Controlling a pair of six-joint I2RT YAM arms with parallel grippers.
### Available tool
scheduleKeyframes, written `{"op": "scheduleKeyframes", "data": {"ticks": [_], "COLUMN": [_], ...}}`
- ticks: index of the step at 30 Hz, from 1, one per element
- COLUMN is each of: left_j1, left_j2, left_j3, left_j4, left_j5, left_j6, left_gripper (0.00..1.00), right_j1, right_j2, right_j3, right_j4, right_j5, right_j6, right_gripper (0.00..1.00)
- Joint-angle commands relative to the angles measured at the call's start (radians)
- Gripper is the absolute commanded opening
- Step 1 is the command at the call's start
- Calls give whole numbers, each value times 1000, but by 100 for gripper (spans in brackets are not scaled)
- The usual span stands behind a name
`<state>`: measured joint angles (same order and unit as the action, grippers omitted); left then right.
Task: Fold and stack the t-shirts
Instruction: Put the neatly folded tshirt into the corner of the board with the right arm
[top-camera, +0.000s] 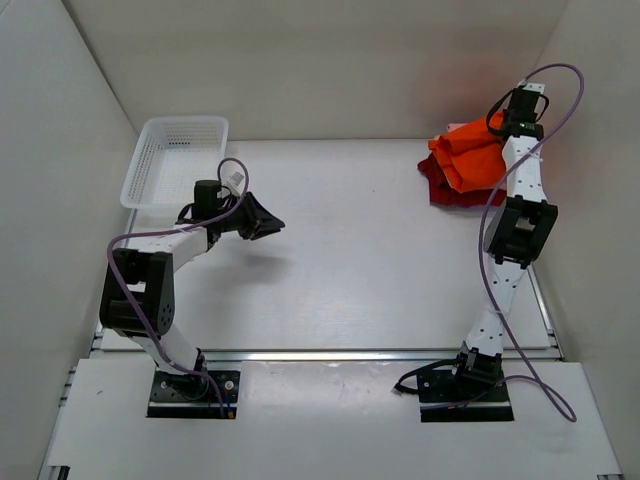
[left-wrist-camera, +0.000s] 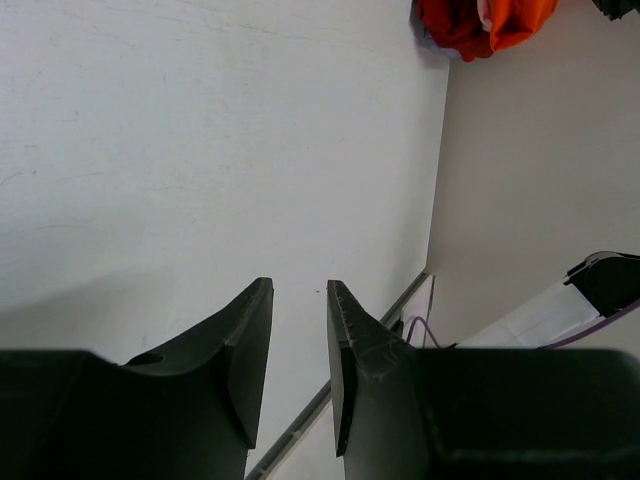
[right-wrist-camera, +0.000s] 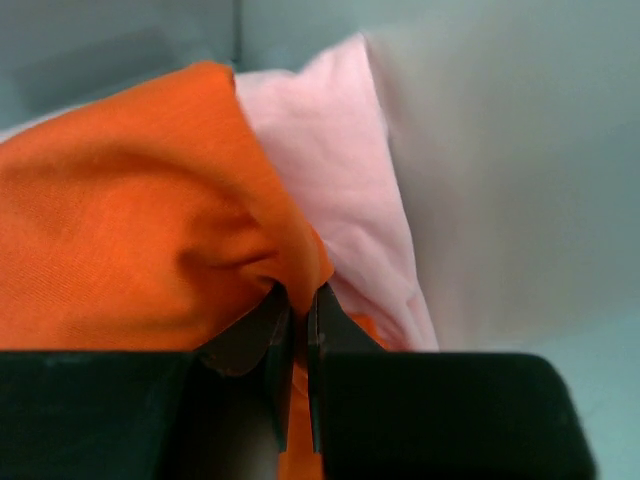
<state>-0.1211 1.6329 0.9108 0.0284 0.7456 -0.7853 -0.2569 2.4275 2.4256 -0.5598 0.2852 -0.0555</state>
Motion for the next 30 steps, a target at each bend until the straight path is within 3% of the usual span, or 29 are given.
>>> {"op": "scheduleKeyframes", "data": {"ticks": [1,8,15,17,18,19,25,27,28,29,30], "left_j1": [-18,-12,-9,-8,-8,-11,-11,-9,-12,-9,-11], "left_j2": [-10,-24,-19,-21,-27,-28,-47,-50,-50,-54,-64], "left_j3": [25,20,13,14,14,11,7,2,-4,-9,-7], "left_j4": [21,11,1,1,-2,-5,-5,-8,-2,2,5], "left_j5": [-5,-3,6,5,11,12,9,12,8,11,18], "left_j6": [1,9,21,17,18,20,17,17,18,15,8], "left_gripper": [39,39,39,40,40,40,40,40,40,40,40], "right_j1": [13,27,35,38,38,35,70,88,105,120,137], "right_j2": [-73,-150,-44,-51,-65,-85,-195,-231,-257,-286,-301], "right_j3": [-52,-188,50,75,70,64,-64,-118,-161,-207,-239], "right_j4": [17,100,-66,-80,-83,-80,-31,-20,-6,15,35], "right_j5": [193,291,382,373,359,341,247,214,185,186,161], "right_j6": [13,55,112,140,151,152,137,112,100,86,89], "right_gripper": [0,0,0,11,28,35,60,60,52,27,15]}}
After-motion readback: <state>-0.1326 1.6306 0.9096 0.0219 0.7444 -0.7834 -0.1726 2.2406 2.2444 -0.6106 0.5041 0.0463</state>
